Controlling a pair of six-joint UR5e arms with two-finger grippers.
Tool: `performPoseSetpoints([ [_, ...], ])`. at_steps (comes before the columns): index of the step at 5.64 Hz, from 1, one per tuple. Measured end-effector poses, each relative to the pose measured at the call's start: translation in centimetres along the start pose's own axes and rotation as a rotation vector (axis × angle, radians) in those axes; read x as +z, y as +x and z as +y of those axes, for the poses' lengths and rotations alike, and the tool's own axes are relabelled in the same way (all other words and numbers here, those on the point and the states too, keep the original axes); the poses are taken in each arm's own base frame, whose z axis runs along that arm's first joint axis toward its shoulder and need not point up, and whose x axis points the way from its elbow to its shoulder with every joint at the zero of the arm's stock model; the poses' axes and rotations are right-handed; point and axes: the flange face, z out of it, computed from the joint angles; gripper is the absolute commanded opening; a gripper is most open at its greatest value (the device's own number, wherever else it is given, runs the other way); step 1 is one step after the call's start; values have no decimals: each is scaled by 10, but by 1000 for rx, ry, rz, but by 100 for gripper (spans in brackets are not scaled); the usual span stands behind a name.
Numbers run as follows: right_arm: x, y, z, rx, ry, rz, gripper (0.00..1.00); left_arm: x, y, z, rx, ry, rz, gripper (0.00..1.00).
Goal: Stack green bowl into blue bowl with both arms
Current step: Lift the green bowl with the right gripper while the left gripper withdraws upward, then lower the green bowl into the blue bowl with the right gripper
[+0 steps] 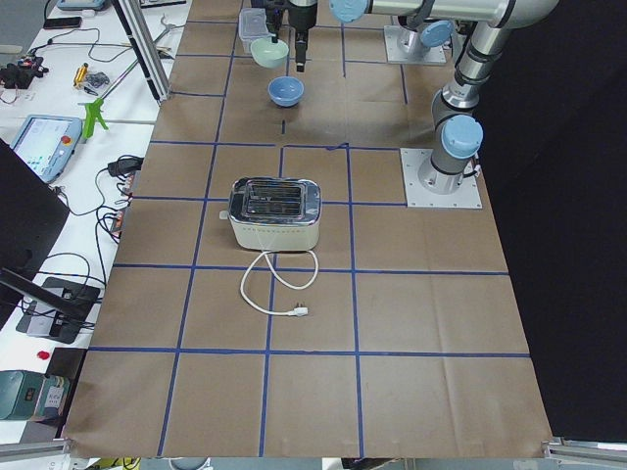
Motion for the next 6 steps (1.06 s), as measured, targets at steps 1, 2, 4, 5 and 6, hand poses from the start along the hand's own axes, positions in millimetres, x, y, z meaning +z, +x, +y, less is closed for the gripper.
performPoseSetpoints([
  [1, 14, -16, 8, 11, -2, -5, 6, 0, 0, 0, 0, 0, 1, 99],
  [2, 34, -29, 13, 5, -10, -3, 6, 0, 0, 0, 0, 0, 4, 99],
  [4, 62, -31, 14, -1, -37, 22, 7, 1, 0, 0, 1, -2, 1, 99],
  [5, 68, -29, 14, -4, -45, 33, 7, 2, 0, 0, 0, -3, -1, 99],
  [6, 68, -26, 14, -4, -49, 39, 7, 3, 0, 0, 0, -5, -1, 99],
])
